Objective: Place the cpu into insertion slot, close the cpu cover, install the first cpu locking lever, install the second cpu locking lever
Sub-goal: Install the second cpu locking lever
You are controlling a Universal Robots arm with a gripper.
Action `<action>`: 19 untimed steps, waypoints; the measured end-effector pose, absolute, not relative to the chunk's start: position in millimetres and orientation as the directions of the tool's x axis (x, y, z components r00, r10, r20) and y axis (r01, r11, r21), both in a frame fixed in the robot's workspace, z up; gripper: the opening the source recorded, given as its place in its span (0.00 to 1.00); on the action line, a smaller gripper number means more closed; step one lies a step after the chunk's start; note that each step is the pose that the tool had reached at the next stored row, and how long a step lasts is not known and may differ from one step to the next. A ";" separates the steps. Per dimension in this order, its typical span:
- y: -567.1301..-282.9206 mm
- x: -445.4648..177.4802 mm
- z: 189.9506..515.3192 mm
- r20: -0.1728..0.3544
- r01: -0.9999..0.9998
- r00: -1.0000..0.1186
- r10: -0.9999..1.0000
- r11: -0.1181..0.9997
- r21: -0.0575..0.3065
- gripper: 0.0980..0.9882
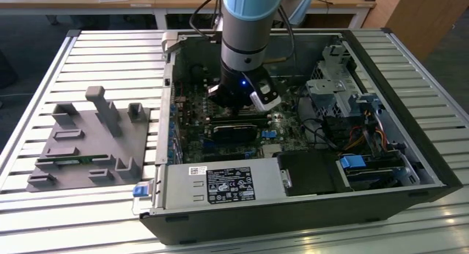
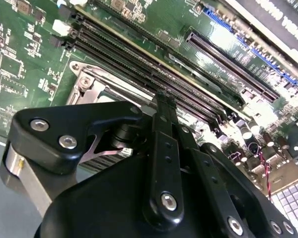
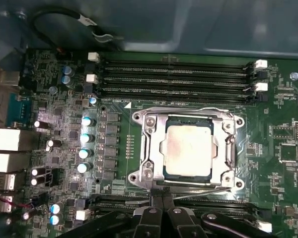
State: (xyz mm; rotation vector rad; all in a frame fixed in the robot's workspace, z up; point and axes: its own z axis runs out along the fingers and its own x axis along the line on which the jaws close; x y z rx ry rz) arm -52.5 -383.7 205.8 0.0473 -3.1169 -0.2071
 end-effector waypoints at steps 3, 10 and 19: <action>-387.0 -53.5 205.3 0.015 -0.029 -0.999 -0.032 0.988 0.149 0.03; -395.1 -59.6 204.5 0.014 -0.029 -0.999 -0.032 0.985 0.170 0.03; -398.8 -65.0 202.2 0.013 -0.029 -0.999 -0.032 0.977 0.209 0.03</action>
